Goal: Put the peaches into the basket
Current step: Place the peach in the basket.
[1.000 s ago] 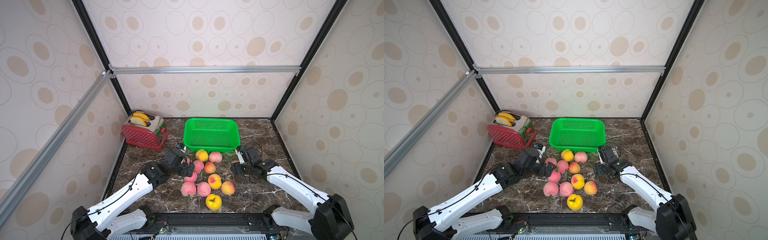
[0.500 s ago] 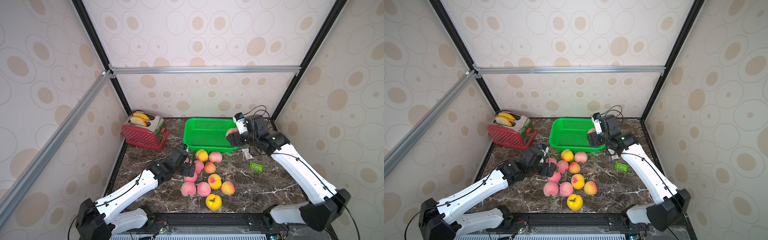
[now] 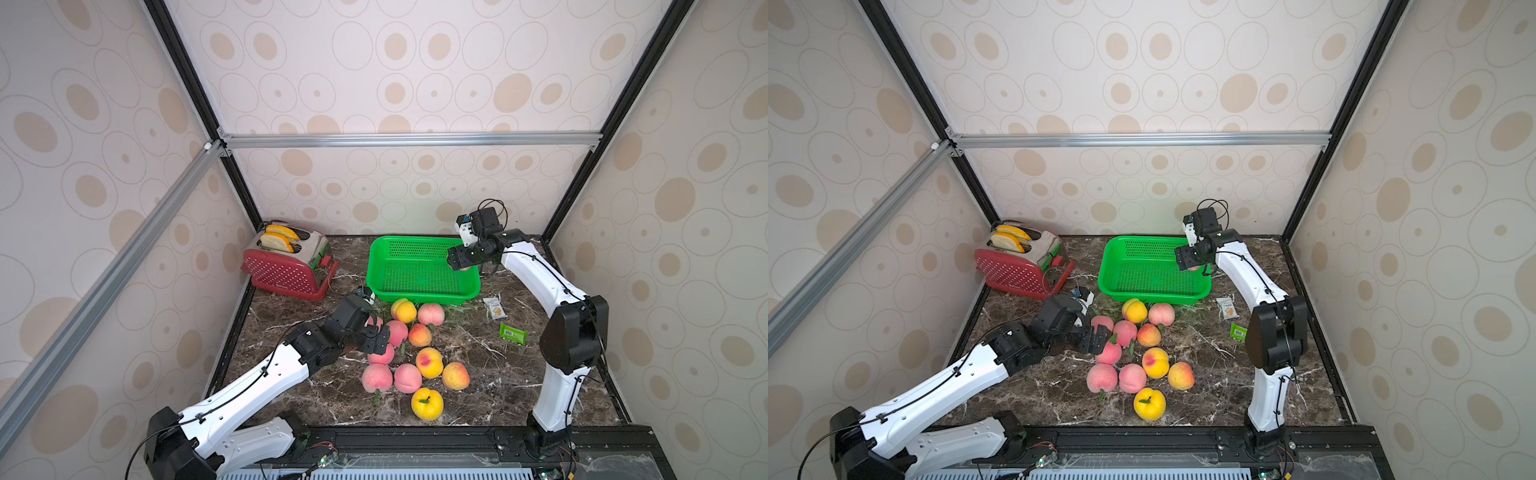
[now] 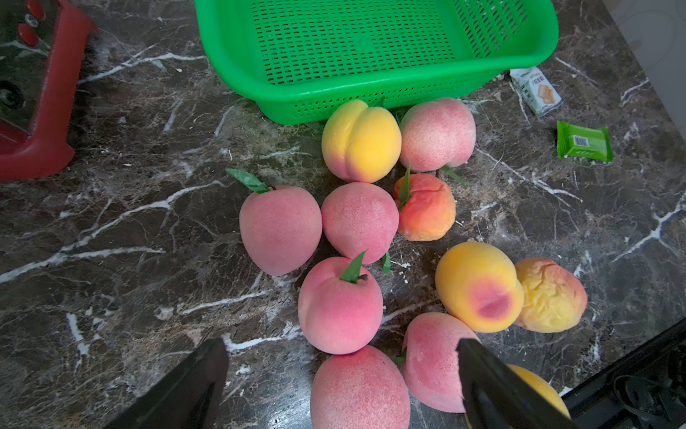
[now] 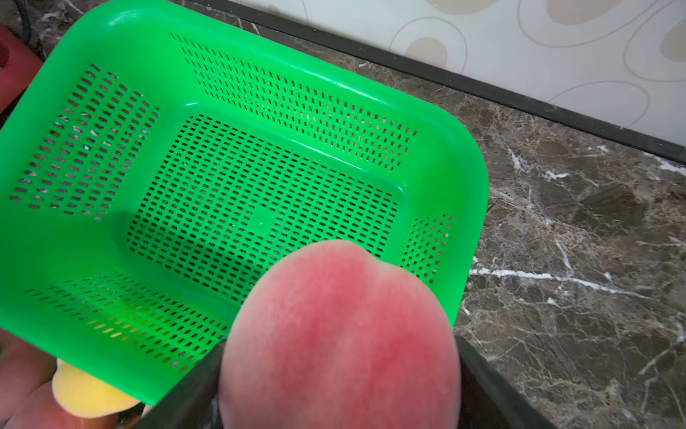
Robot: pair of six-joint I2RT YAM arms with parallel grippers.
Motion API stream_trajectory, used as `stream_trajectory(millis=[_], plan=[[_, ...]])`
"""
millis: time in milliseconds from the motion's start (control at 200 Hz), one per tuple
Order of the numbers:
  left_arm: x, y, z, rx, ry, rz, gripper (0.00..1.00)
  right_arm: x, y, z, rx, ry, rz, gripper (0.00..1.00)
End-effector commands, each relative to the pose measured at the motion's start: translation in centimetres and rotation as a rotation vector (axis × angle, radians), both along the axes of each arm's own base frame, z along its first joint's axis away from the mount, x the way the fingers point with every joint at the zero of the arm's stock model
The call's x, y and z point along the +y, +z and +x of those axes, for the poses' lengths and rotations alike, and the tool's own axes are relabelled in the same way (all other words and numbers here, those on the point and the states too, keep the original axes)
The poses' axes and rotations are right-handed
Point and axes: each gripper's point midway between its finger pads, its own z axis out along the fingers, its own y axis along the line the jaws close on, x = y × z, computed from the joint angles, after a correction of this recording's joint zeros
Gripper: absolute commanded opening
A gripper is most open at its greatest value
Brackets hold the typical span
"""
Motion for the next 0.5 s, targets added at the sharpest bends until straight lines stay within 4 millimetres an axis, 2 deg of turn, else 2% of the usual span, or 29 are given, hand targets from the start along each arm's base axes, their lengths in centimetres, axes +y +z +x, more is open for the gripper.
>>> stream_trajectory(millis=[0,225,491], plan=[[-0.1,1.5,-0.2,-0.029,-0.015,0.000,0.99,0.7,-2.2,0.3,0.057,0.027,-0.006,0.71],[0.0,1.6,-0.1,-0.036,-0.016,0.006,0.99,1.1,-6.5,0.8,0.133,0.032,-0.021,0.71],[-0.2,1.4,0.0,-0.031,-0.016,0.004,0.99,0.9,-9.8,0.9,0.198,0.035,-0.042,0.71]])
